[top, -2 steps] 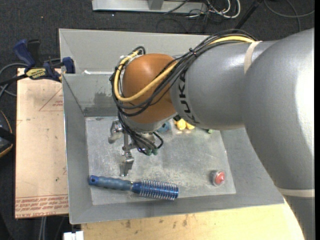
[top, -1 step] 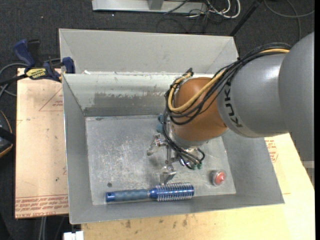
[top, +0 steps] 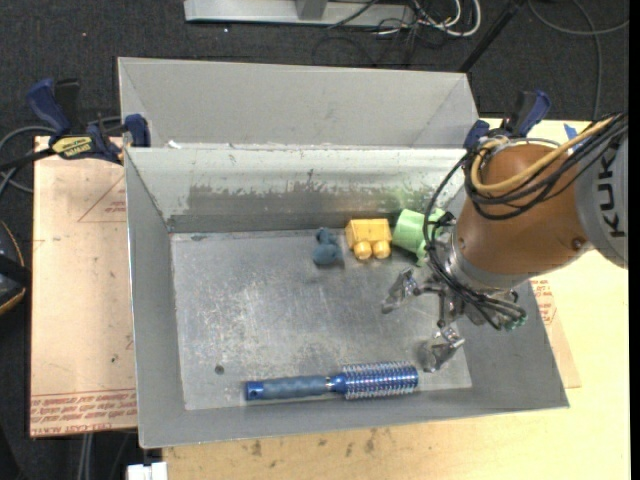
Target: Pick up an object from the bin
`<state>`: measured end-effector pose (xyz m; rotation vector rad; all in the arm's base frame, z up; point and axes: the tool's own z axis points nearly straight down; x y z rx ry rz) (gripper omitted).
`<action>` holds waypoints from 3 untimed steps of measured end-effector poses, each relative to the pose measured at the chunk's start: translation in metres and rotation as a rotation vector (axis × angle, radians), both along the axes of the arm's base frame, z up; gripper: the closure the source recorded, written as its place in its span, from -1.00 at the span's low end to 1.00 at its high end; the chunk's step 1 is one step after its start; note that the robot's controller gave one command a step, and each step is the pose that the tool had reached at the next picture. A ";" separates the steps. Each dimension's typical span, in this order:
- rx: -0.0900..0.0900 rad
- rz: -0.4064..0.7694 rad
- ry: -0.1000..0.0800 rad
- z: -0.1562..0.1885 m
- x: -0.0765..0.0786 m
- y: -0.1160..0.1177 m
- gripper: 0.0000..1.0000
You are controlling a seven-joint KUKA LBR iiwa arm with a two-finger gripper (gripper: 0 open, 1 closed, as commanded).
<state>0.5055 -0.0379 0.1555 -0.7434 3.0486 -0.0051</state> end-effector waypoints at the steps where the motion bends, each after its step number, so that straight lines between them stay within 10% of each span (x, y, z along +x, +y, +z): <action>1: 0.006 -0.040 0.009 -0.053 -0.007 0.119 -1.00; 2: 0.004 -0.050 0.005 -0.051 -0.005 0.113 1.00; 3: 0.005 -0.120 -0.006 0.086 0.008 0.114 1.00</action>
Offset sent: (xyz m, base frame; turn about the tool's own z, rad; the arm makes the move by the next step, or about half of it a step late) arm -0.0053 0.1124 -0.0510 0.0483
